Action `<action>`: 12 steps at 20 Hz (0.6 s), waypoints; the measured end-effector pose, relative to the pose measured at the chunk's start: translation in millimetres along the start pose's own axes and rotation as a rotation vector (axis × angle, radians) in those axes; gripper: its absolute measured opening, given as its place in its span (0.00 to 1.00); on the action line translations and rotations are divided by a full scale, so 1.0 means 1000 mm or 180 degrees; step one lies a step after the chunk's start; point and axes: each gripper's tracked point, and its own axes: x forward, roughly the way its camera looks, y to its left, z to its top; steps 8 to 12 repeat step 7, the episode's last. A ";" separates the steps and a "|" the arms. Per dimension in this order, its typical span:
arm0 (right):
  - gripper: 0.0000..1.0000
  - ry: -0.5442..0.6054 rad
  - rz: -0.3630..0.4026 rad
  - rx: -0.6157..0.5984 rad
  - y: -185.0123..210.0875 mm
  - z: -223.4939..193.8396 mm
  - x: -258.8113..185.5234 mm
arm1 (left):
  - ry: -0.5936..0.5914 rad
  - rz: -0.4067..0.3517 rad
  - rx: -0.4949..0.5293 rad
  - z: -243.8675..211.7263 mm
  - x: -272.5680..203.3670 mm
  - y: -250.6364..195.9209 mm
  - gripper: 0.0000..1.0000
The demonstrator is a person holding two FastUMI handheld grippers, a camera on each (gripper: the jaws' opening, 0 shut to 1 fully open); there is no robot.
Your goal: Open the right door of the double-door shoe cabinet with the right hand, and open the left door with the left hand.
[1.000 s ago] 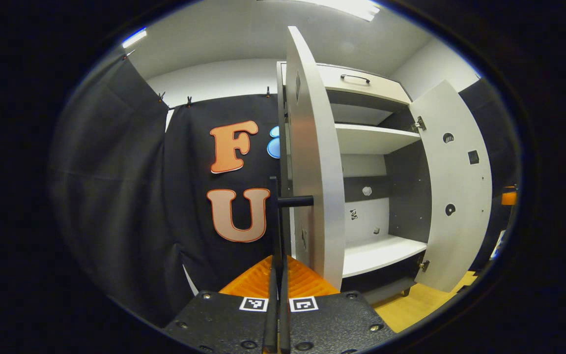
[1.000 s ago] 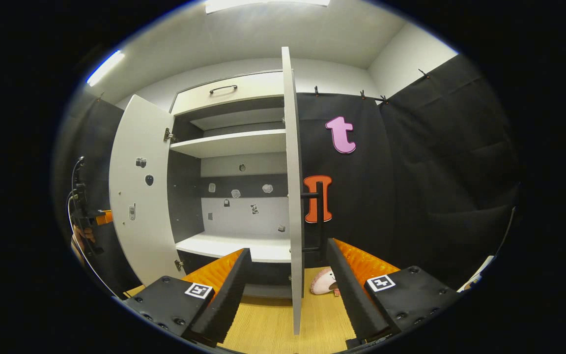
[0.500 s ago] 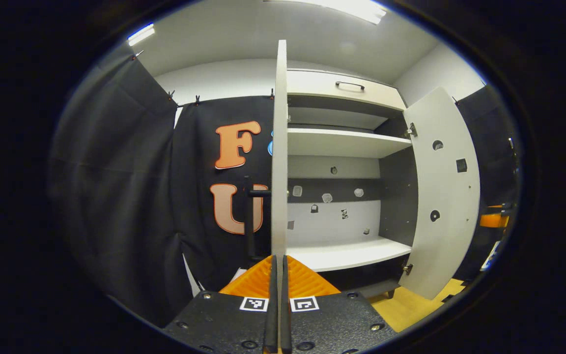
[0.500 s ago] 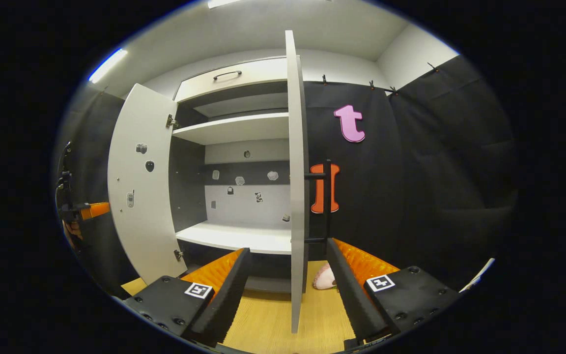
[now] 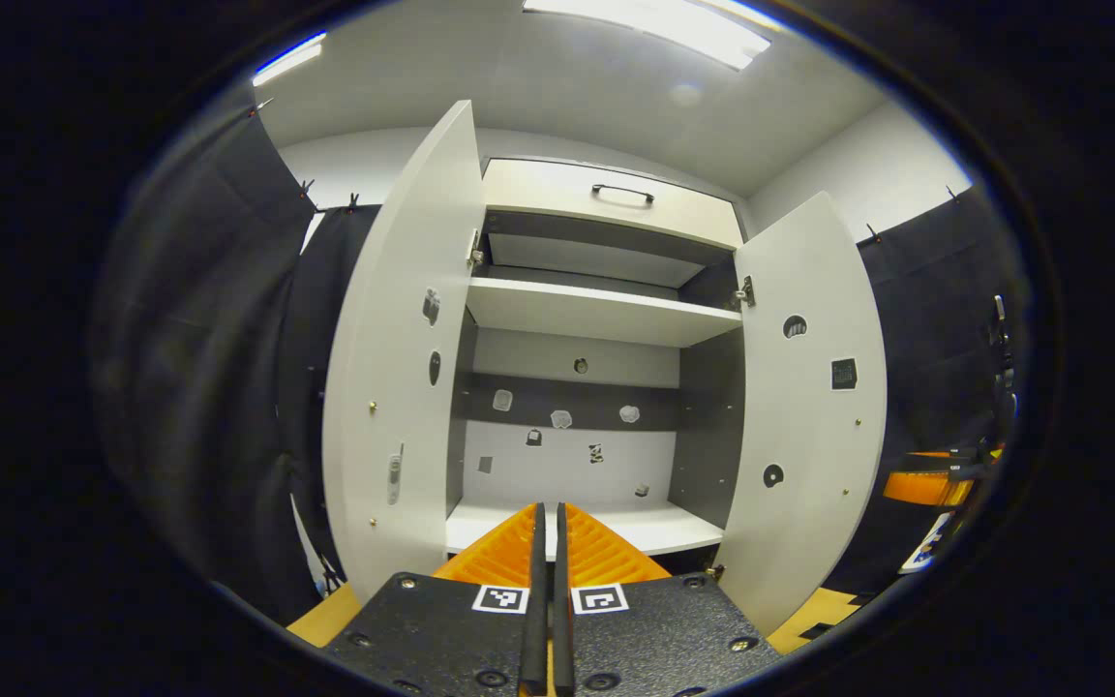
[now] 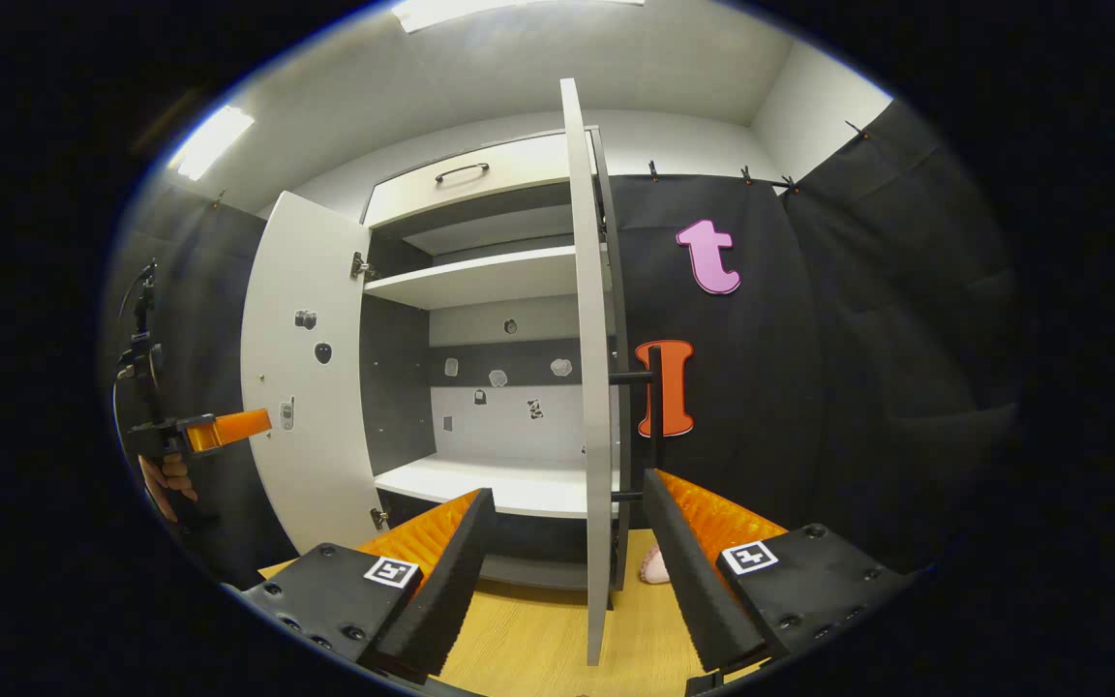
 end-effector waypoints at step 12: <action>0.98 -0.0024 0.0071 -0.0014 0.000 0.003 -0.010 | -0.0004 0.0067 -0.0091 -0.017 0.009 -0.016 0.16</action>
